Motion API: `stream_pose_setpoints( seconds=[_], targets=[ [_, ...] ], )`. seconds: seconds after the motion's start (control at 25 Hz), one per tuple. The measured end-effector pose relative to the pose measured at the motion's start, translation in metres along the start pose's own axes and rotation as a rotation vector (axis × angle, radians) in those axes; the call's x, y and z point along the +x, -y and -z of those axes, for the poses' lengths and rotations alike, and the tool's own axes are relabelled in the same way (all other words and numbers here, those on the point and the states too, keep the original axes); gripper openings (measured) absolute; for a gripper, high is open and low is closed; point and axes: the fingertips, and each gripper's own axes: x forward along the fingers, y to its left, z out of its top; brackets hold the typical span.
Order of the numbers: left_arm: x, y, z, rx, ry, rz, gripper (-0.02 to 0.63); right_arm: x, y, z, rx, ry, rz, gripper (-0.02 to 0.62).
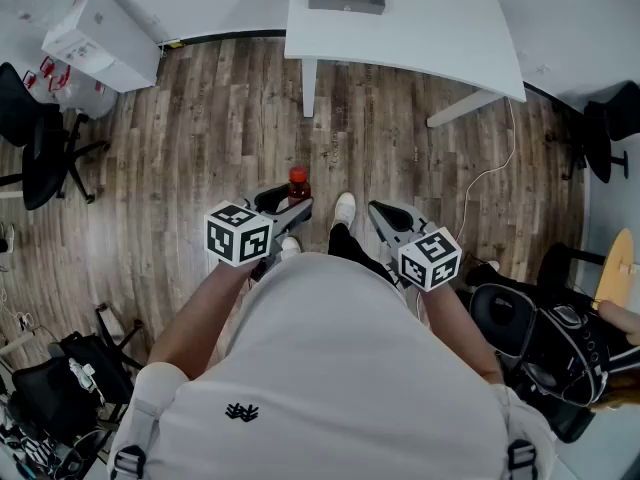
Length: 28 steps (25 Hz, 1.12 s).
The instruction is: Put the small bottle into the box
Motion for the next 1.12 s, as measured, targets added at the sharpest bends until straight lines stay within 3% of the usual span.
stream_pose_setpoints(
  seconds=[0.52,0.84,0.92,1.12],
  targets=[
    [0.122,0.01,-0.124,-0.027,0.049,-0.066,0.215,-0.006,0.147,-0.066,-0.055,-0.024,-0.1,0.008],
    [0.145,-0.013,-0.155,-0.065,0.046,-0.06,0.215,0.016,0.176,-0.077,-0.025,-0.019,-0.099,0.023],
    [0.152,-0.025,-0.169,-0.061,0.043,-0.046,0.214,0.026,0.185,-0.087,-0.02,-0.014,-0.079,0.049],
    [0.155,-0.079,-0.212,-0.048,0.038,0.024,0.213,0.071,0.191,-0.126,-0.023,-0.007,0.0,0.044]
  ],
)
